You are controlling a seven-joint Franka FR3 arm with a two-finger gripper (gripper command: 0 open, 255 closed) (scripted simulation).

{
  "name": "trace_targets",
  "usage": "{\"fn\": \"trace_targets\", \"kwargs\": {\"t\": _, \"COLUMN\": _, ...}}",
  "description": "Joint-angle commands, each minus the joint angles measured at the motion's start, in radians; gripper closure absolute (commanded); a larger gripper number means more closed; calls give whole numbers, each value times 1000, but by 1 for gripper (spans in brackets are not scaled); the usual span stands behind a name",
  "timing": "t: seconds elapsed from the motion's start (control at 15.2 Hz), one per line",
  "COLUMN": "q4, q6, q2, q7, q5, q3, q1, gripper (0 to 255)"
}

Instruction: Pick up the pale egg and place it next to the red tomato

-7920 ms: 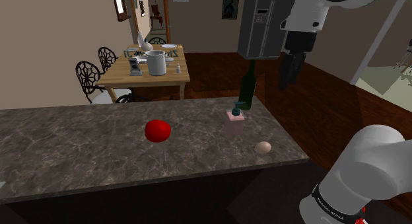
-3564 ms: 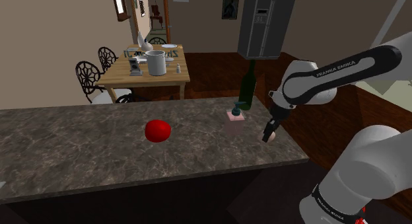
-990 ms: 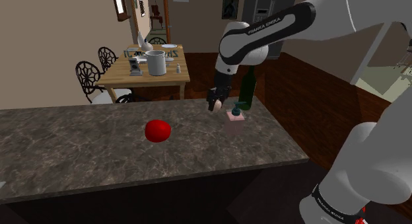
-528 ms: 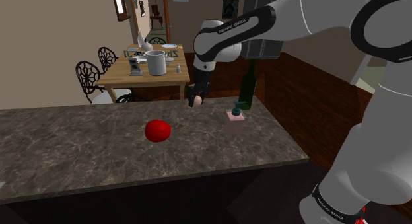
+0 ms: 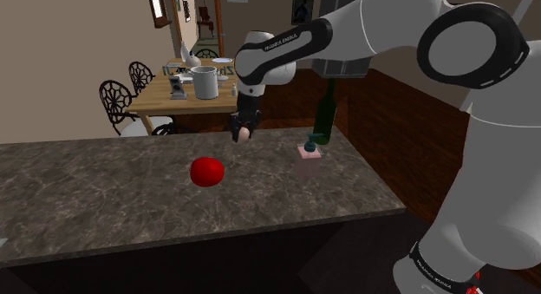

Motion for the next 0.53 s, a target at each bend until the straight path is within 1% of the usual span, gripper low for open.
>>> {"fn": "trace_targets", "kwargs": {"t": 0.0, "q4": -8, "q6": 19, "q2": 11, "q7": -6, "q5": 4, "q3": 1, "q1": 0, "gripper": 255}}
{"fn": "trace_targets", "kwargs": {"t": 0.46, "q4": -48, "q6": 97, "q2": 51, "q7": -28, "q5": 19, "q3": 6, "q1": -1, "gripper": 255}}
